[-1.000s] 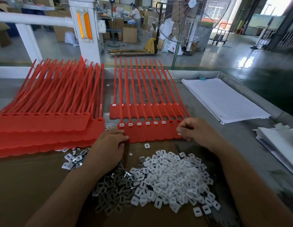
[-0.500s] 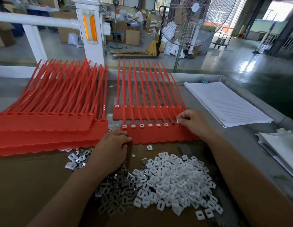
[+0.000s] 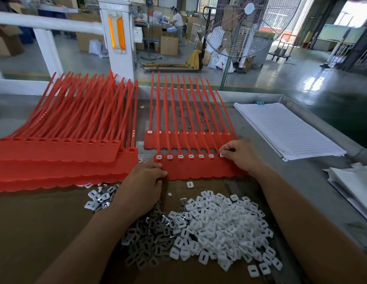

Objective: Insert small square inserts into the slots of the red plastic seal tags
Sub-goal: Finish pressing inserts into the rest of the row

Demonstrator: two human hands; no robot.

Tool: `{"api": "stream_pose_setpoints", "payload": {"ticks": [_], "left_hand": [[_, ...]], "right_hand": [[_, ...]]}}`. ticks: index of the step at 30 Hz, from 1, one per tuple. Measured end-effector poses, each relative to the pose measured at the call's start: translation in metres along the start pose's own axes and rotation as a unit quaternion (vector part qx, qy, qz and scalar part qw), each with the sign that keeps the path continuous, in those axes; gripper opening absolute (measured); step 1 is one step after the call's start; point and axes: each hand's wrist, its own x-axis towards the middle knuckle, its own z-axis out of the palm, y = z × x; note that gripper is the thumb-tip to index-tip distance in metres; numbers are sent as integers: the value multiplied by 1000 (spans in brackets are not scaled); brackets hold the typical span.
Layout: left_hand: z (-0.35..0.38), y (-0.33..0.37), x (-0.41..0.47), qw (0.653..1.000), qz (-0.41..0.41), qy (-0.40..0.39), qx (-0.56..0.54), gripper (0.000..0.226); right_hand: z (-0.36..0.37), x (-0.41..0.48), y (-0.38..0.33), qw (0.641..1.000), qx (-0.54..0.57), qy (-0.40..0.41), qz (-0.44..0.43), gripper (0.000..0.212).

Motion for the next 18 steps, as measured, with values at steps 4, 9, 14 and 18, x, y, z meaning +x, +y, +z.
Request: {"api": "stream_pose_setpoints", "payload": {"ticks": [4, 9, 14, 18], "left_hand": [[0, 1, 0, 1000, -1, 0, 0, 33], [-1, 2, -1, 1000, -2, 0, 1, 33], [-1, 2, -1, 1000, 1, 1, 3, 33], [-2, 3, -2, 1000, -2, -7, 4, 33]], "right_hand": [[3, 0, -2, 999, -38, -3, -8, 12], [2, -1, -3, 998, -56, 2, -14, 15], [3, 0, -3, 1000, -29, 9, -1, 17], [1, 4, -6, 999, -26, 9, 26, 17]]}}
